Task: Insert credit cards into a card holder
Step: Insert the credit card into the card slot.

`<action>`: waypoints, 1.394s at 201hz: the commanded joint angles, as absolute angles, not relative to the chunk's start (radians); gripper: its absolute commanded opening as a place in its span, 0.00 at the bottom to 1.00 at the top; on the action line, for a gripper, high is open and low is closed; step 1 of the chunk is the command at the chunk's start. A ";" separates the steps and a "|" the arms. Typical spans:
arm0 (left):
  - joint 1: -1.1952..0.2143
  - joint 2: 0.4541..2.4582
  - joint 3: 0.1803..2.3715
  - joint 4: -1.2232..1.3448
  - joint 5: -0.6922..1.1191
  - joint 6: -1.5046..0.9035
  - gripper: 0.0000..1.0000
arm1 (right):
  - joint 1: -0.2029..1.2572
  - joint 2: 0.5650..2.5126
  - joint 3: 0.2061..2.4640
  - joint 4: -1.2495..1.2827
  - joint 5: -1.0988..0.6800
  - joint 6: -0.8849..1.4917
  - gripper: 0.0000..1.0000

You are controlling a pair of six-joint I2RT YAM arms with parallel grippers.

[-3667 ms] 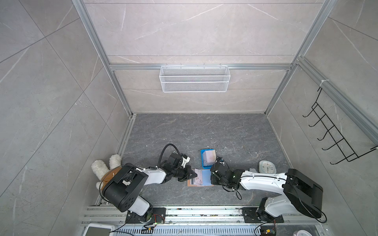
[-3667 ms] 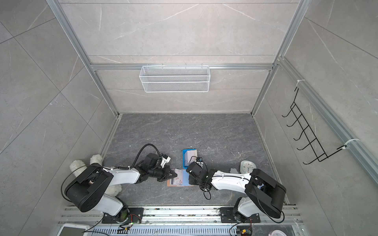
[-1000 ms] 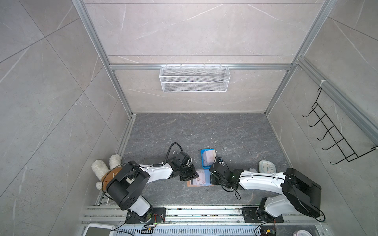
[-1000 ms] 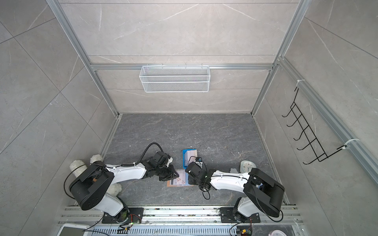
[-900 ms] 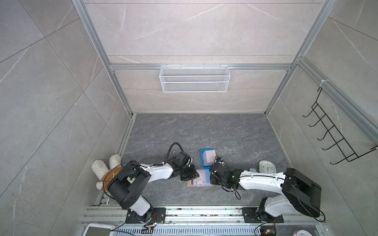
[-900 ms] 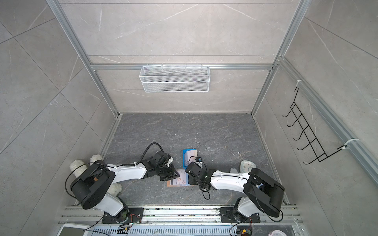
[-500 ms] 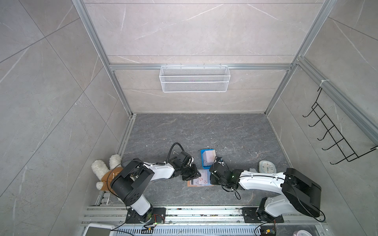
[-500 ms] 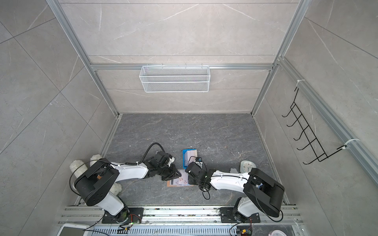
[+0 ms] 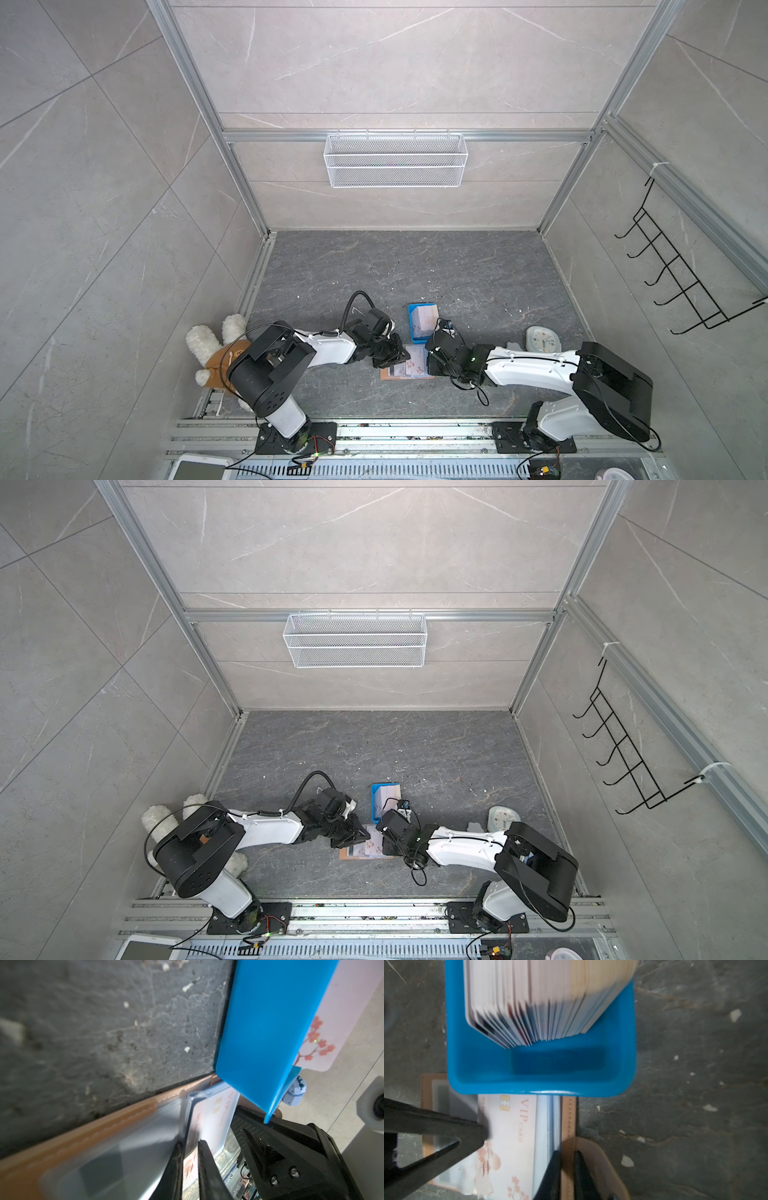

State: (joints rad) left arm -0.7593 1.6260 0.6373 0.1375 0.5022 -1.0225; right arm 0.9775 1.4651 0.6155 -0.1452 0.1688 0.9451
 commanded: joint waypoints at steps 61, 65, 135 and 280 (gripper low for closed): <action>-0.780 1.618 0.659 0.127 0.528 -1.007 0.19 | 0.983 1.507 0.623 -0.167 0.167 0.930 0.14; -0.779 1.615 0.661 0.118 0.526 -1.004 0.19 | 0.982 1.508 0.625 -0.167 0.167 0.930 0.14; -0.786 1.605 0.697 0.026 0.486 -0.961 0.15 | 0.983 1.503 0.627 -0.174 0.169 0.928 0.14; -0.802 1.628 0.701 0.002 0.449 -0.956 0.12 | 0.983 1.431 0.612 -0.201 0.179 0.932 0.15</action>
State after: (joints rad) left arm -0.7990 1.6226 0.6834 0.0299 0.4728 -0.9798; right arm 0.9775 1.4624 0.6220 -0.1577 0.1719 0.9451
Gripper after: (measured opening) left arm 0.123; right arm 0.149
